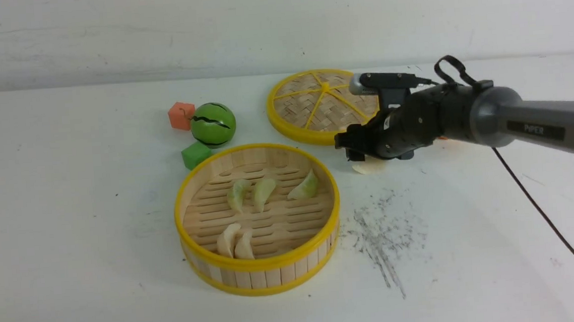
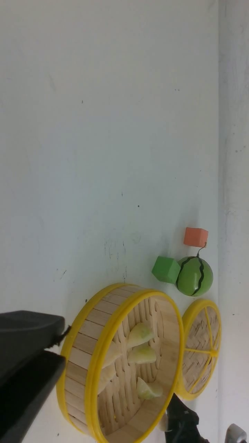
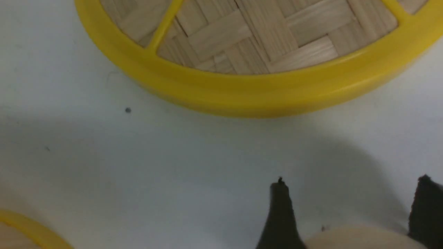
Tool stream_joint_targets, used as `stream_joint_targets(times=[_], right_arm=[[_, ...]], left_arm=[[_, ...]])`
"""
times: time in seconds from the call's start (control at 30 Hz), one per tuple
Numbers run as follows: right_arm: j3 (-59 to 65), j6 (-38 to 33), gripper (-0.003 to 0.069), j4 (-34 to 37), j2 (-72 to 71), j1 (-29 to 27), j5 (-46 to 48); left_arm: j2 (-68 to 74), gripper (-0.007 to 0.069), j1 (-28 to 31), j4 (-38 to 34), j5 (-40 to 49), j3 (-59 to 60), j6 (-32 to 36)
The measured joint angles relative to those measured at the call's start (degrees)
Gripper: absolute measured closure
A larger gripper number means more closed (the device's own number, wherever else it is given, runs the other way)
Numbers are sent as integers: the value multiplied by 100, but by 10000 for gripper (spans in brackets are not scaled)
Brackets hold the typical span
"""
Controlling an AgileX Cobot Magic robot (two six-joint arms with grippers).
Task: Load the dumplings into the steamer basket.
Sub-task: Use the right arm to grab a dumpling
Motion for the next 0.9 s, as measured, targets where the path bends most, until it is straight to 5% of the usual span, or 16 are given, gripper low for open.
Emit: stream_joint_targets(times=[0.27, 0.47, 0.63, 0.9], right_arm=[[0, -1372, 302, 18, -487, 155, 2339], [0, -2601, 259, 849, -990, 210, 3509], [0, -2731, 174, 950, -1230, 210, 3752], [0, -2607, 153, 759, -1235, 197, 3931]], left_arm=[[0, 542, 0, 0, 0, 0, 0], [0, 540, 0, 0, 0, 0, 0], [0, 540, 0, 0, 0, 0, 0], [0, 540, 0, 0, 0, 0, 0]])
